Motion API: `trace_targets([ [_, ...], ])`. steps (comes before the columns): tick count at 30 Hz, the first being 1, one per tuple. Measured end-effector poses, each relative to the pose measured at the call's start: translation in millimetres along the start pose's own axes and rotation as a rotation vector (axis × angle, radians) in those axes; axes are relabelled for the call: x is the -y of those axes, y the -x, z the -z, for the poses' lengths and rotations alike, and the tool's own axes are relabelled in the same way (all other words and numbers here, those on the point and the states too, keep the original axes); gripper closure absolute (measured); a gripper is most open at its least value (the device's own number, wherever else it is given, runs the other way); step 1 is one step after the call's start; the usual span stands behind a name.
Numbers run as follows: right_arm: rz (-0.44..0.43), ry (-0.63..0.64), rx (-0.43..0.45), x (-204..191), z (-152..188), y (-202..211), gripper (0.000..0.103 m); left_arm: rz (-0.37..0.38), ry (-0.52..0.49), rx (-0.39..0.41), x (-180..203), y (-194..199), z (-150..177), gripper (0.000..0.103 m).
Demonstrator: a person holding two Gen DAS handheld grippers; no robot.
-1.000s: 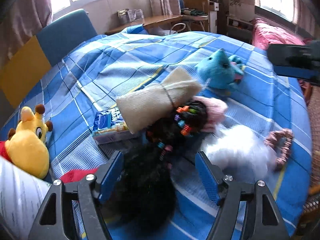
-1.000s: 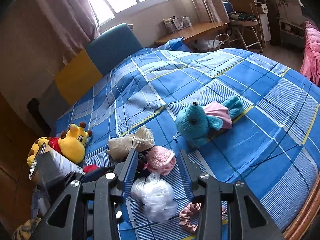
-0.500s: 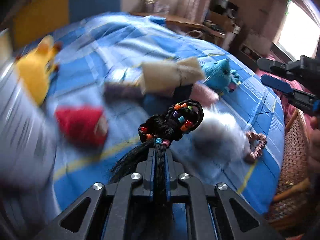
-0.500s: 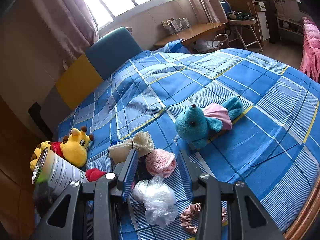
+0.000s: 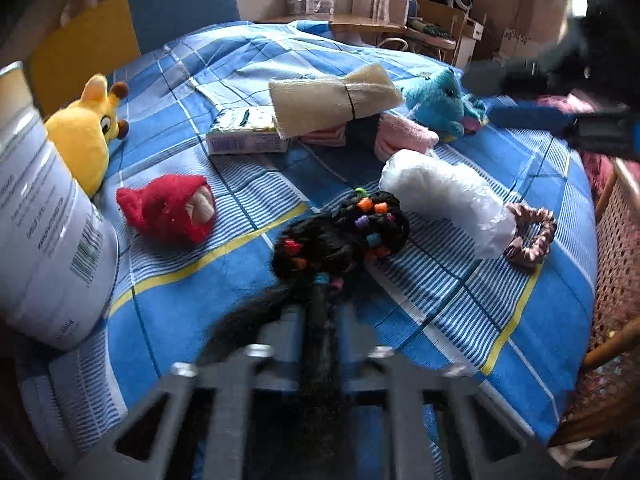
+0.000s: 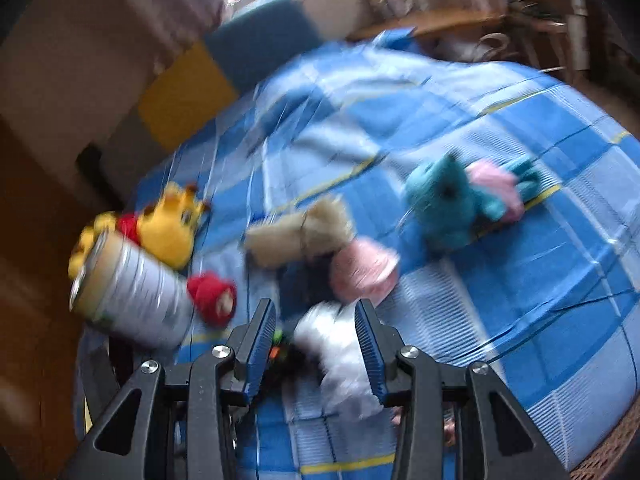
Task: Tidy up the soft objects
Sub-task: 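Grasp the clear plastic bag with the right gripper while the left lifts the doll, then lower the doll into the gold tray with the left gripper while the right carries the bag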
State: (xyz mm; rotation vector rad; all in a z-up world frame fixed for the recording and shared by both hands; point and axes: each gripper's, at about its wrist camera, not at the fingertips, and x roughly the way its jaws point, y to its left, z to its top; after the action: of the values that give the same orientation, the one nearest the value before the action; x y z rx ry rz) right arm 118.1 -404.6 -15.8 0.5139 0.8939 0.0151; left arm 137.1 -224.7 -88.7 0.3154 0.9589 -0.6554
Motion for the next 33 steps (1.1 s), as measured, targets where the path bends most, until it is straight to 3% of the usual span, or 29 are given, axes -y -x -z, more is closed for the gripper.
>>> trace_targets([
  [2,0.053,0.062,-0.047,-9.9,2.5,-9.7,0.053,0.013,0.029,0.009,-5.8,5.3,5.7,0.093],
  [6,0.164,0.236,-0.181,-34.2,10.2,-42.3,0.052,0.029,0.103,0.022,-16.6,15.4,16.4,0.095],
  [7,0.229,0.291,-0.221,-40.1,14.4,-54.4,0.052,0.027,0.110,0.025,-17.4,18.0,18.7,0.095],
  [9,0.335,0.369,-0.218,-45.5,19.8,-66.9,0.052,0.023,0.130,0.030,-19.6,25.5,26.8,0.095],
  [11,0.373,0.403,-0.227,-47.7,23.4,-73.5,0.069,0.019,0.145,0.032,-21.1,32.6,34.5,0.095],
  [12,0.394,0.414,-0.218,-47.9,24.3,-73.8,0.069,0.015,0.151,0.039,-21.2,37.7,38.4,0.096],
  [17,0.392,0.405,-0.213,-42.9,26.8,-69.0,0.072,0.005,0.202,0.072,-27.4,63.5,54.6,0.096],
  [33,0.400,0.401,-0.216,-44.8,28.3,-72.3,0.071,-0.138,0.399,0.210,-69.9,156.6,86.8,0.096],
])
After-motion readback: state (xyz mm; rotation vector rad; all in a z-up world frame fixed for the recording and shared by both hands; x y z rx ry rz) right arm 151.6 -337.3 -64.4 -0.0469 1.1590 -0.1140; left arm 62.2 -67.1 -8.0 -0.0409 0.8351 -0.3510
